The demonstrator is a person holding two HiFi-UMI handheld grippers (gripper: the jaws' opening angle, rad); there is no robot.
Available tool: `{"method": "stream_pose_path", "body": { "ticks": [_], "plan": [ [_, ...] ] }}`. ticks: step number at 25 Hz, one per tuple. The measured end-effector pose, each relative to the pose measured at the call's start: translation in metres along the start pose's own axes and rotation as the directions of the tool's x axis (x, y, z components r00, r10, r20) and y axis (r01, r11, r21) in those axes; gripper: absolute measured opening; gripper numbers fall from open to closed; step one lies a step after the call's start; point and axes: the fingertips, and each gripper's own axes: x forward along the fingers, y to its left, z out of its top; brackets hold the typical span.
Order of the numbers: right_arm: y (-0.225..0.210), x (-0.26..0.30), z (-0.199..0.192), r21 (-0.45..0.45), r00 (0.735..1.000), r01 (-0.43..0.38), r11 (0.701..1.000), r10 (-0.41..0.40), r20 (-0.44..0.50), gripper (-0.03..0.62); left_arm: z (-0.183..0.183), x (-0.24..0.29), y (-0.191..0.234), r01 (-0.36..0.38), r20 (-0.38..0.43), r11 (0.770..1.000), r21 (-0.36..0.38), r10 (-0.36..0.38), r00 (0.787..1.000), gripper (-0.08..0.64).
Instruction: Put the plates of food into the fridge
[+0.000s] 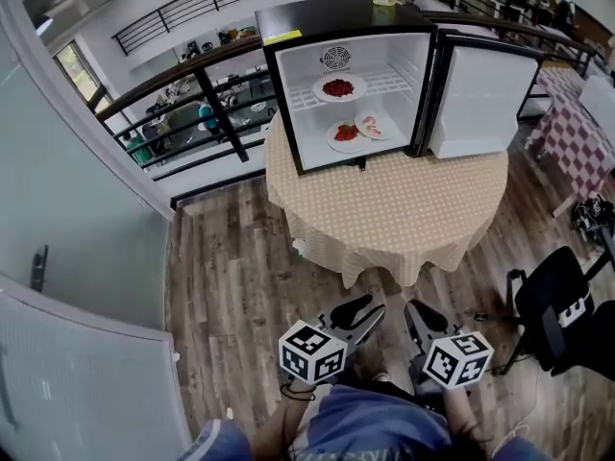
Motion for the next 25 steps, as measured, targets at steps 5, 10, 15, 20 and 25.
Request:
{"method": "stream_pose_path", "body": {
  "ticks": [5, 10, 15, 20, 25],
  "plan": [
    [-0.005, -0.031, -0.011, -0.004, 1.000, -0.017, 1.000, 0.017, 0.014, 0.044, -0.018, 0.004, -0.034, 0.000, -0.013, 1.000, 0.020, 0.000, 1.000, 0.147],
    [-0.001, -0.052, -0.017, -0.022, 1.000, -0.021, 1.000, 0.021, 0.018, 0.041, -0.028, 0.003, -0.056, -0.002, -0.014, 0.999, 0.034, 0.003, 1.000, 0.147],
    [0.000, -0.065, -0.023, -0.034, 0.999, -0.027, 0.999, 0.028, 0.028, 0.038, -0.033, -0.003, -0.069, -0.007, -0.013, 0.999, 0.047, 0.008, 1.000, 0.147],
    [0.005, -0.075, -0.022, -0.038, 0.999, -0.022, 0.999, 0.024, 0.043, 0.038, -0.033, -0.007, -0.080, -0.001, -0.007, 0.998, 0.064, 0.002, 1.000, 0.147],
    [0.008, -0.081, -0.025, -0.046, 0.998, -0.014, 0.999, 0.016, 0.053, 0.038, -0.037, -0.012, -0.086, 0.008, -0.008, 0.997, 0.072, -0.007, 1.000, 0.147]
  ]
}}
